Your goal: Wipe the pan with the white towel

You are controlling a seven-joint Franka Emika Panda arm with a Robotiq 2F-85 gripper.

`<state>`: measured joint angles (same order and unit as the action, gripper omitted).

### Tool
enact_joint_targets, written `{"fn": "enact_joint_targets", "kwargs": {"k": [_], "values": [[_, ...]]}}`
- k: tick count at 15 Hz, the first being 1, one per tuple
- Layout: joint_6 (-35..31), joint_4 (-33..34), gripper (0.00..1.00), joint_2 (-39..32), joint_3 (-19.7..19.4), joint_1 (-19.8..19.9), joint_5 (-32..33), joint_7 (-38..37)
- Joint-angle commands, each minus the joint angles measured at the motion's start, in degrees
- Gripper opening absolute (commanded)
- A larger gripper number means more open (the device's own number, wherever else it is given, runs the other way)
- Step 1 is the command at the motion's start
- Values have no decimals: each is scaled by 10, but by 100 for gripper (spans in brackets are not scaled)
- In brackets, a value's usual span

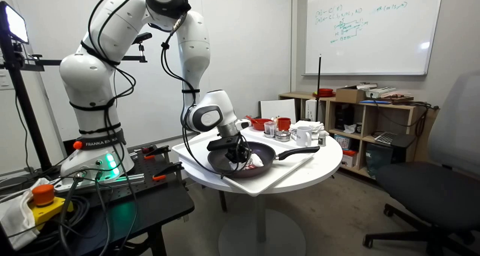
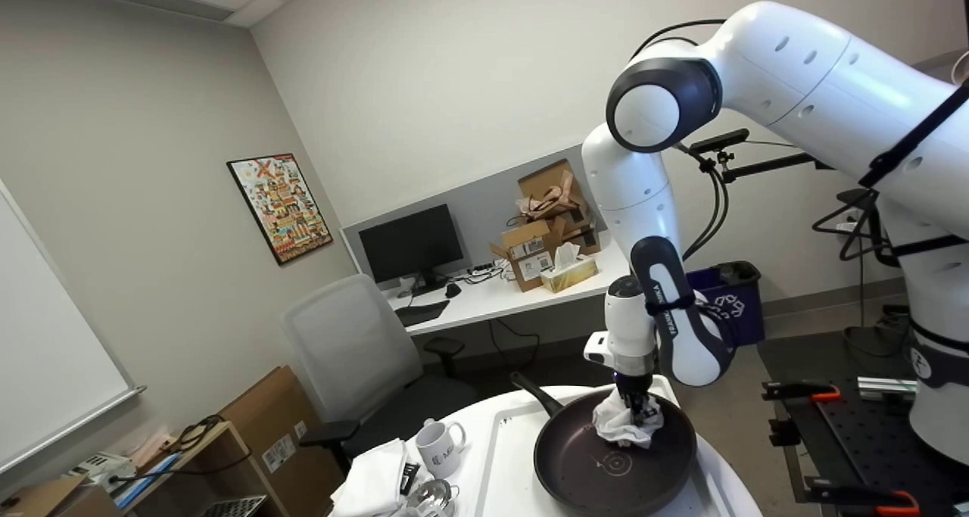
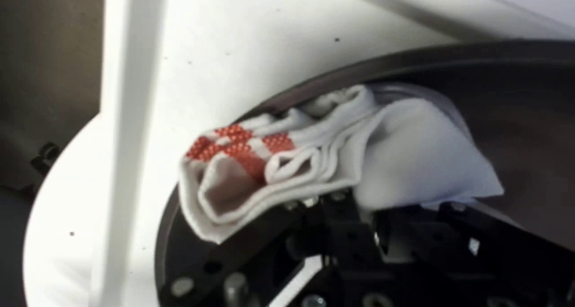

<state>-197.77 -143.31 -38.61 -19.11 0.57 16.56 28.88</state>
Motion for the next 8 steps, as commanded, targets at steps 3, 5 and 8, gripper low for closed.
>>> {"fn": "enact_joint_targets", "kwargs": {"k": [3,5,8], "values": [[-5,88,3,-82,-48,-66,-64,-24],[-4,102,3,-91,-46,-70,-61,-23],[-3,101,3,-75,-42,-71,-45,-14]]}}
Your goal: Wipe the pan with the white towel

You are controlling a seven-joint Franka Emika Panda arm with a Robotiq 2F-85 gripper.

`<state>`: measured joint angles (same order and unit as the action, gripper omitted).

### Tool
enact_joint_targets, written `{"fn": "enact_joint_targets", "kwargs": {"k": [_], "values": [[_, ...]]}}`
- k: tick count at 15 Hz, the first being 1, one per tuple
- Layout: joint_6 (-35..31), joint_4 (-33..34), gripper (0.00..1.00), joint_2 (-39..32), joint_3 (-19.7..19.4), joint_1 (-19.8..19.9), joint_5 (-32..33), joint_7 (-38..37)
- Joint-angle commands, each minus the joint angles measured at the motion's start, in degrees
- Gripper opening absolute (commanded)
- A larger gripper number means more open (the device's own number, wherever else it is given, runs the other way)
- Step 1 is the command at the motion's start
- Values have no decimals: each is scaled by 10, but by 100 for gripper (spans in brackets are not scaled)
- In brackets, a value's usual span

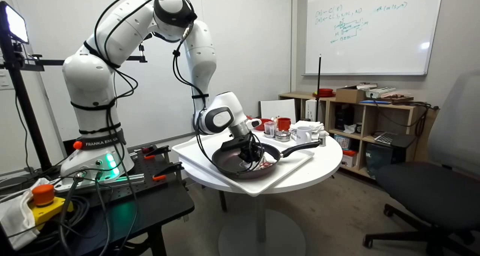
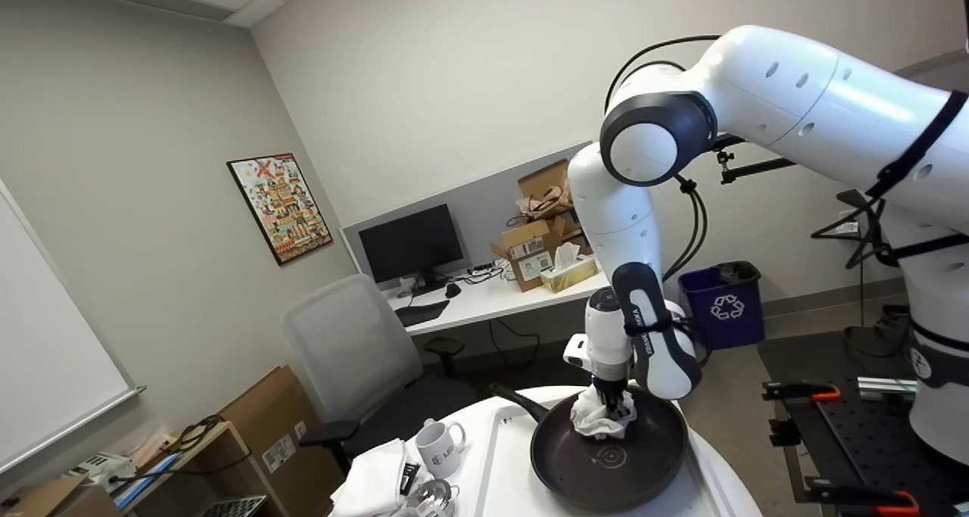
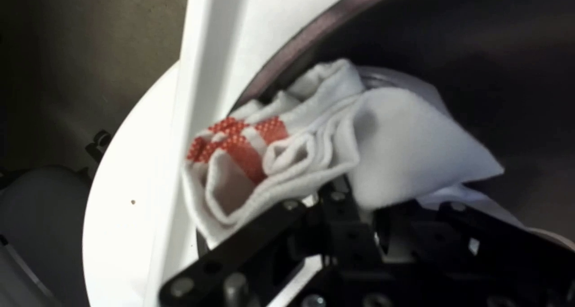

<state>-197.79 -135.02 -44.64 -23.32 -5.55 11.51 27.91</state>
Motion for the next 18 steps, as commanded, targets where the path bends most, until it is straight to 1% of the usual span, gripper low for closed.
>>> {"fn": "enact_joint_targets", "kwargs": {"k": [1,3,6,12,15,17,18], "values": [[-2,12,3,1,2,-9,13,-1],[0,6,3,26,7,-7,25,4],[0,-14,3,76,22,6,56,12],[0,-95,3,218,52,46,114,16],[0,-147,3,282,77,73,150,25],[-1,-187,3,319,104,93,180,28],[-1,-210,3,334,138,123,207,28]]}}
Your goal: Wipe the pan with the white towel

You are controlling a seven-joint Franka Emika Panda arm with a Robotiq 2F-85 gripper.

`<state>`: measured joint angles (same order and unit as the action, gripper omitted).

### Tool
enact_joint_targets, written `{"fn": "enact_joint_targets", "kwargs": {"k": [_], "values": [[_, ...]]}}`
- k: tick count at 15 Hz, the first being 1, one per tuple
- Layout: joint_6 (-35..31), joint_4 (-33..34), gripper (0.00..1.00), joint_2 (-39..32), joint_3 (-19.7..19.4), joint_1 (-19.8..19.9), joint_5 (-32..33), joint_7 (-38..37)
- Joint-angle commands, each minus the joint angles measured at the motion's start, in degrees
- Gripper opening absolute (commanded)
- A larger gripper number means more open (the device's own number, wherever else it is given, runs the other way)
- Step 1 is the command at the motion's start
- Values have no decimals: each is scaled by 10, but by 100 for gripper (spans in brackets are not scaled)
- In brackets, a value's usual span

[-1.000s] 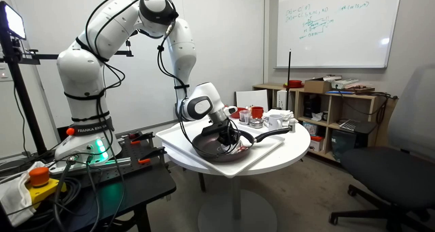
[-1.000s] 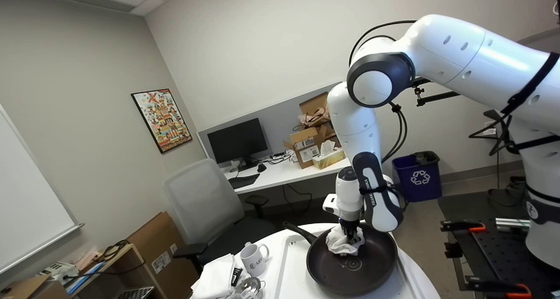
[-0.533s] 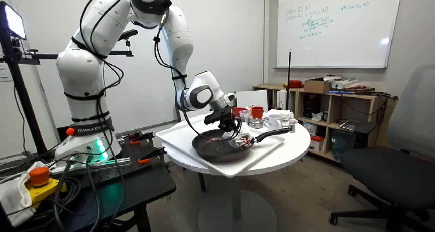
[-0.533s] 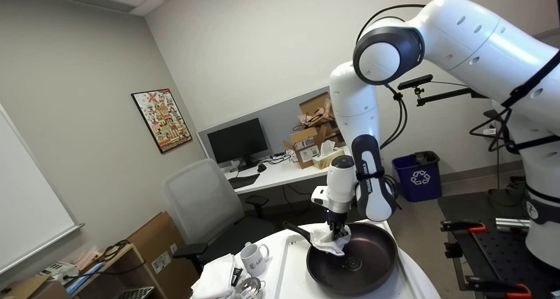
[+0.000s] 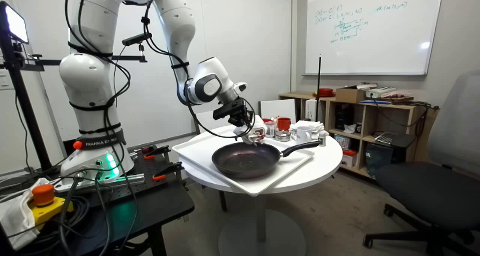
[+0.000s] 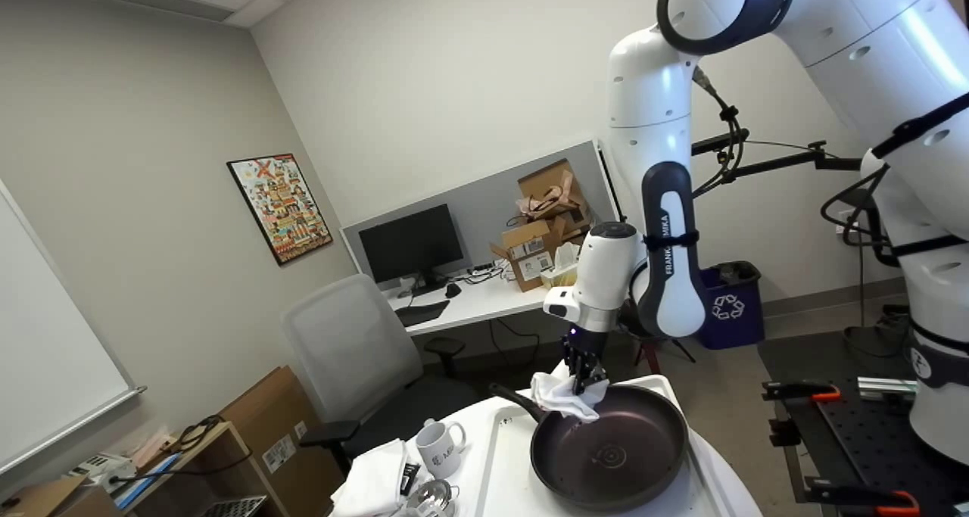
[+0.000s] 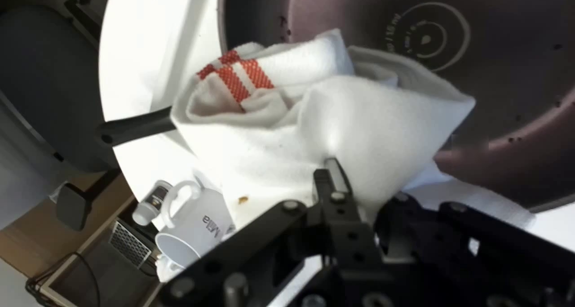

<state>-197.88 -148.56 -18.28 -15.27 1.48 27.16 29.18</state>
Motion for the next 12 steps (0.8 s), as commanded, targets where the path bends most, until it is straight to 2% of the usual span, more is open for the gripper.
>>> {"fn": "enact_joint_targets", "kwargs": {"k": [1,4,5,6,10,12], "values": [[0,-94,3,85,84,71,75,9],[0,-129,3,89,174,130,155,-21],[0,-137,3,88,189,132,159,-18],[0,-113,3,59,189,126,181,-24],[-1,-116,3,43,122,14,103,46],[6,-114,3,36,78,-70,32,80]]}}
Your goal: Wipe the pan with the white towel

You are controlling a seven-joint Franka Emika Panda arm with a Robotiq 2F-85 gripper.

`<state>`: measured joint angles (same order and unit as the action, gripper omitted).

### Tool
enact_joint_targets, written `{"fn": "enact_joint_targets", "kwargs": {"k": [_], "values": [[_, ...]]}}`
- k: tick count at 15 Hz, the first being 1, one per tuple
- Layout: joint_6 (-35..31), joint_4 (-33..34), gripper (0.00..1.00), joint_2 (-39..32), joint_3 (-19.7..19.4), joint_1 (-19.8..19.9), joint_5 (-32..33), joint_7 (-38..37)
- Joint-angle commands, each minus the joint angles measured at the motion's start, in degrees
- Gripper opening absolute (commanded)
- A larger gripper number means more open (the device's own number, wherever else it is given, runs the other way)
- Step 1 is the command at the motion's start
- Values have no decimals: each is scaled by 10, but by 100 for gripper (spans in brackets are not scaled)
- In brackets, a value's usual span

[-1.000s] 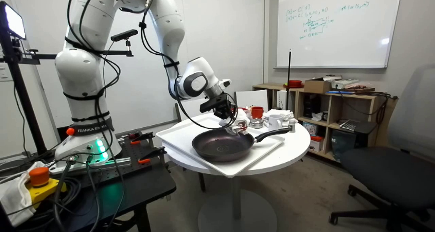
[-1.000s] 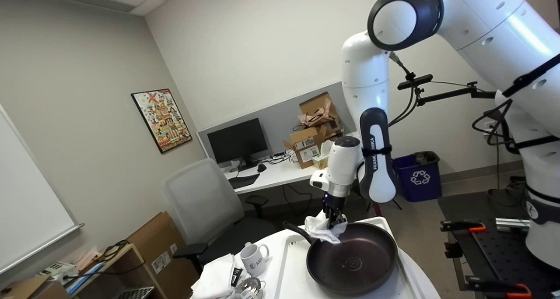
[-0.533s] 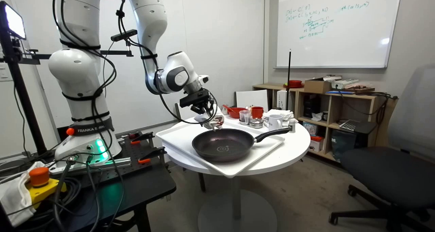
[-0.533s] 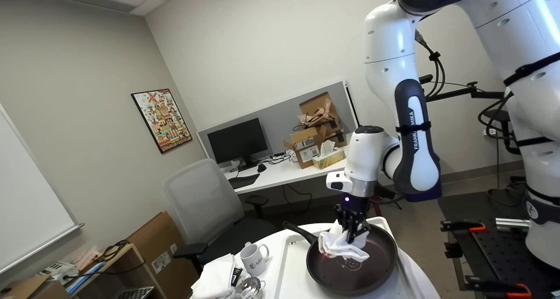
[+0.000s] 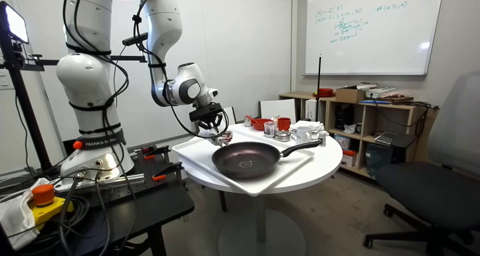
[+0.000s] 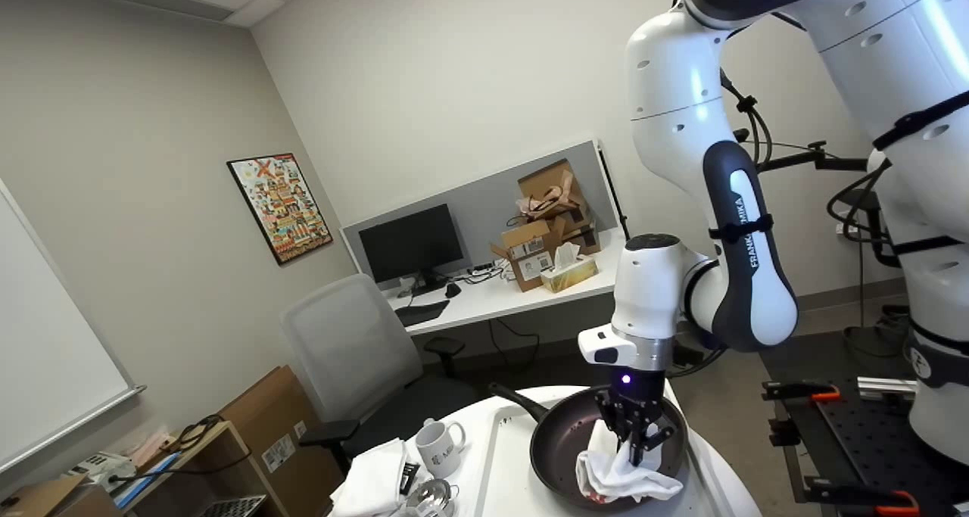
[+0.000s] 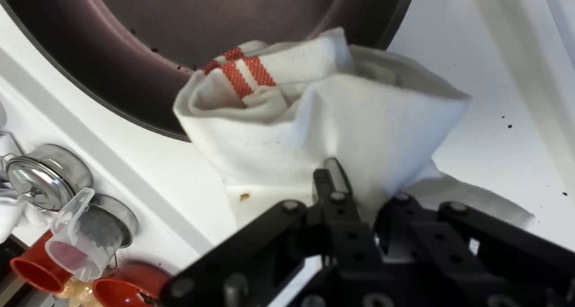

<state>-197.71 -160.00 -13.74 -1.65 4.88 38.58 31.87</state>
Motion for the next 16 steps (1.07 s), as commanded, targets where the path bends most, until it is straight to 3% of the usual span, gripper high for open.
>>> {"fn": "enact_joint_targets", "kwargs": {"k": [1,5,7,9,12,16], "values": [[0,0,3,-21,-82,-148,-123,75],[-9,1,3,-67,-139,-320,-309,165],[-8,8,3,-88,-144,-386,-351,152],[-7,13,3,-89,-115,-398,-365,137],[-2,24,3,-75,-103,-415,-374,108],[-1,44,3,-66,-97,-391,-364,70]]}}
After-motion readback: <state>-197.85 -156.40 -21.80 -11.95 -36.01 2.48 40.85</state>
